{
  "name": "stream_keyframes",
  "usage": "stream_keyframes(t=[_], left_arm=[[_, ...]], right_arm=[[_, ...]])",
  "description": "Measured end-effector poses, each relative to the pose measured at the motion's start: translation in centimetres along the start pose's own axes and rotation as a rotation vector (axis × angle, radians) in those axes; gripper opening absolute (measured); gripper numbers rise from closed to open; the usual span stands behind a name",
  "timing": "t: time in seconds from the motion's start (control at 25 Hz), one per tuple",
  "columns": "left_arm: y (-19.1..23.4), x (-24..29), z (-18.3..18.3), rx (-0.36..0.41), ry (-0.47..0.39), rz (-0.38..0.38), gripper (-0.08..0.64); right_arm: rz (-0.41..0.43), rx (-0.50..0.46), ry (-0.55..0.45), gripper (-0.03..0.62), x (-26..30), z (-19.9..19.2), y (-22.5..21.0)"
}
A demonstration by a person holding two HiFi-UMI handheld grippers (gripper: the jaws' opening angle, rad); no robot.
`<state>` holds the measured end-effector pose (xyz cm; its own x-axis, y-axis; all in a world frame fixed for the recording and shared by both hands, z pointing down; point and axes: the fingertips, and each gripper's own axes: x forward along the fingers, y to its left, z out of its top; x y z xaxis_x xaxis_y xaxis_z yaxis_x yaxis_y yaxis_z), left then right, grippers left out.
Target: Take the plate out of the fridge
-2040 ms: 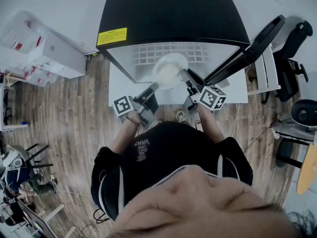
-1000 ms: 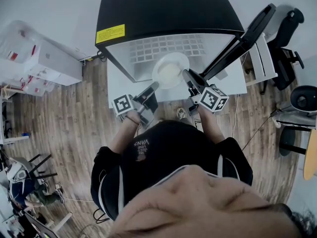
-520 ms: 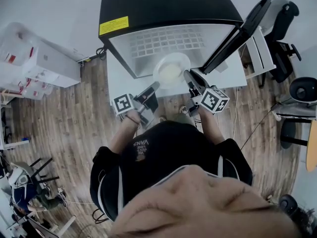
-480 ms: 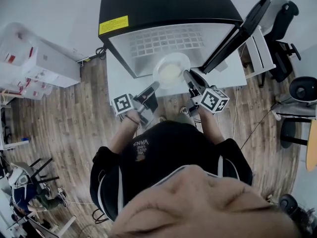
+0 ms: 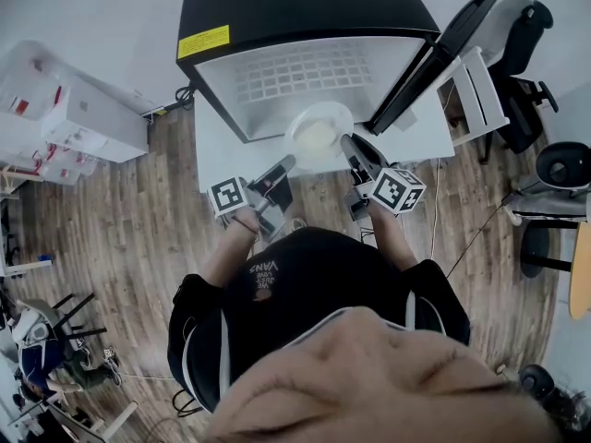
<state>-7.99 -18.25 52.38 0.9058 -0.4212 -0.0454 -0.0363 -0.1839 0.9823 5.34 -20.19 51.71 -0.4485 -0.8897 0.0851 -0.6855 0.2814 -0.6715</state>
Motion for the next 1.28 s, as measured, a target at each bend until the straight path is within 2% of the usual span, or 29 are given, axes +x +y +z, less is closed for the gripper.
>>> stream_keyframes(t=[0.76,1.28], left_arm=[[-1.0,-0.5,-8.8,-0.02,-0.079,0.02,0.032],[-1.8,-2.1,-13.0,-0.019,-0.159,0.043,0.032]], right_arm=[[0.051,-0.013,0.084,0.103,-7.6,-1.2,-0.5],[0.11,-0.024,0.135,0.103,-10.8,-2.5,0.5]])
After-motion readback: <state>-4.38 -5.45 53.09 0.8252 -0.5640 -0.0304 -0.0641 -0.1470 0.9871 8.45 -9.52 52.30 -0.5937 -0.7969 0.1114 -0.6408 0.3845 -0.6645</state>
